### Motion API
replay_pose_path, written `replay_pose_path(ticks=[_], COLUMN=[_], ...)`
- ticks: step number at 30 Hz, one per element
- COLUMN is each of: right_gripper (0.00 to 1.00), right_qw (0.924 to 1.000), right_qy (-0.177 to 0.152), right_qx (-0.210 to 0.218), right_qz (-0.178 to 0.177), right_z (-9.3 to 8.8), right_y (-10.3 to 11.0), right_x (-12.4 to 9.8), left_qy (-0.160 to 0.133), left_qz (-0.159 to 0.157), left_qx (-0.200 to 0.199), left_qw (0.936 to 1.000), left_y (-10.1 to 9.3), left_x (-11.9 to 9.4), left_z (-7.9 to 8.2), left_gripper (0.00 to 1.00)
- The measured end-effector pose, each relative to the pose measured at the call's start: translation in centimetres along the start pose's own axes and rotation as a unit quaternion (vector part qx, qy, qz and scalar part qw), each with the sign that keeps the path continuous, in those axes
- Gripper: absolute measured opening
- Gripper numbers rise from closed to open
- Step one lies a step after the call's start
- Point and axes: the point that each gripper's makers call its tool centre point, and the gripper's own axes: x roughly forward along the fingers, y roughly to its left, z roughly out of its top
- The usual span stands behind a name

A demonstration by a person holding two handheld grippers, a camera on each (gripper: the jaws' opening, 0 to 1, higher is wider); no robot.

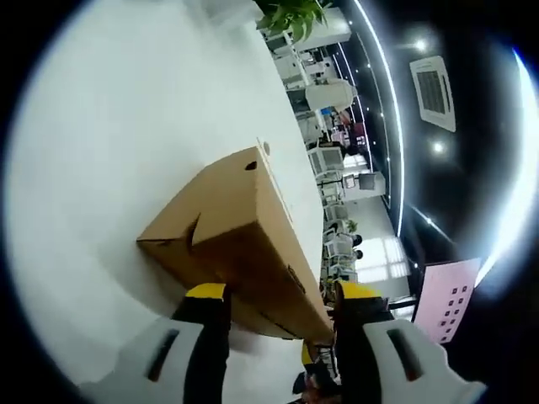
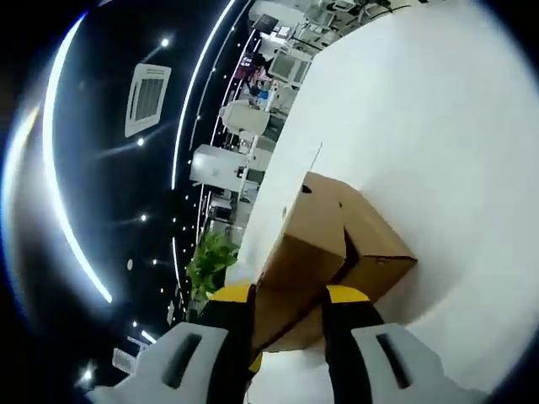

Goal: Operate the shoe box by opening the lid, removing the specified soft item, and placing it in the target area until the item is outside and the box remains undamaged.

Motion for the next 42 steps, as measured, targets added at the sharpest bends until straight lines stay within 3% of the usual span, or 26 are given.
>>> replay_pose_path(ticks=[3,6,9,12,14,16,20,23,24,25,27,33,35,38,40,42], right_gripper=[0.41,0.45,0.47,0.59,0.66,0.64,0.66,0.75,0.78,0.79,0.8,0.83,0.86,0.88,0.84,0.77], right_qw=[0.9991,0.9983,0.9966,0.9895,0.9832,0.9813,0.9821,0.9819,0.9761,0.9715,0.9546,0.9028,0.8957,0.892,0.8842,0.8816], right_qy=[0.014,0.025,0.027,0.03,0.035,0.042,0.031,0.04,0.064,0.066,0.08,0.056,0.048,0.073,0.06,0.063], right_qx=[-0.04,-0.052,-0.077,-0.141,-0.179,-0.187,-0.186,-0.185,-0.208,-0.228,-0.287,-0.424,-0.436,-0.43,-0.446,-0.448], right_qz=[0.005,0.008,0.011,0.01,0.008,0.012,0.01,0.013,0.005,0.002,-0.009,-0.045,-0.076,-0.119,-0.126,-0.135], right_z=[-0.4,-0.8,-1.1,-1.4,-1.6,-2.0,-1.6,-1.8,-2.4,-2.4,-2.7,-2.0,-1.7,-2.0,-1.5,-1.3], right_y=[0.8,1.3,1.6,1.6,1.4,1.5,1.1,1.1,0.7,0.5,0.2,-0.7,-1.6,-3.3,-3.4,-3.6], right_x=[0.3,0.6,0.5,0.4,0.4,0.2,0.0,-0.2,-0.5,-0.5,-0.8,-1.1,-1.6,-2.2,-2.3,-2.5], left_qy=[0.002,-0.009,-0.007,-0.009,-0.017,-0.02,-0.015,-0.012,-0.011,-0.01,-0.01,-0.017,-0.017,-0.02,-0.02,-0.017], left_qz=[-0.006,-0.009,-0.012,-0.026,-0.049,-0.053,-0.061,-0.067,-0.071,-0.073,-0.078,-0.097,-0.095,-0.099,-0.102,-0.102], left_qx=[0.002,-0.051,-0.049,-0.032,-0.045,-0.052,-0.046,-0.04,-0.035,-0.031,-0.023,-0.014,-0.008,-0.008,-0.009,-0.004], left_qw=[1.0,0.9986,0.9987,0.9991,0.9977,0.997,0.997,0.9969,0.9968,0.9968,0.9966,0.9951,0.9953,0.9949,0.9946,0.9946], left_y=[-0.2,-0.1,-0.3,-1.3,-2.1,-2.2,-2.1,-2.3,-2.6,-2.8,-3.2,-4.5,-4.7,-5.0,-5.2,-5.4], left_x=[0.0,0.1,0.0,-0.1,0.0,-0.1,-0.3,-0.4,-0.5,-0.5,-0.6,-0.4,-0.4,-0.4,-0.5,-0.5], left_z=[0.2,0.7,0.5,0.0,0.2,0.4,0.7,1.0,1.0,1.0,1.1,1.6,1.3,1.2,1.1,1.0], left_gripper=[0.51,0.51,0.5,0.57,0.68,0.75,0.71,0.67,0.67,0.66,0.64,0.62,0.62,0.62,0.62,0.62])
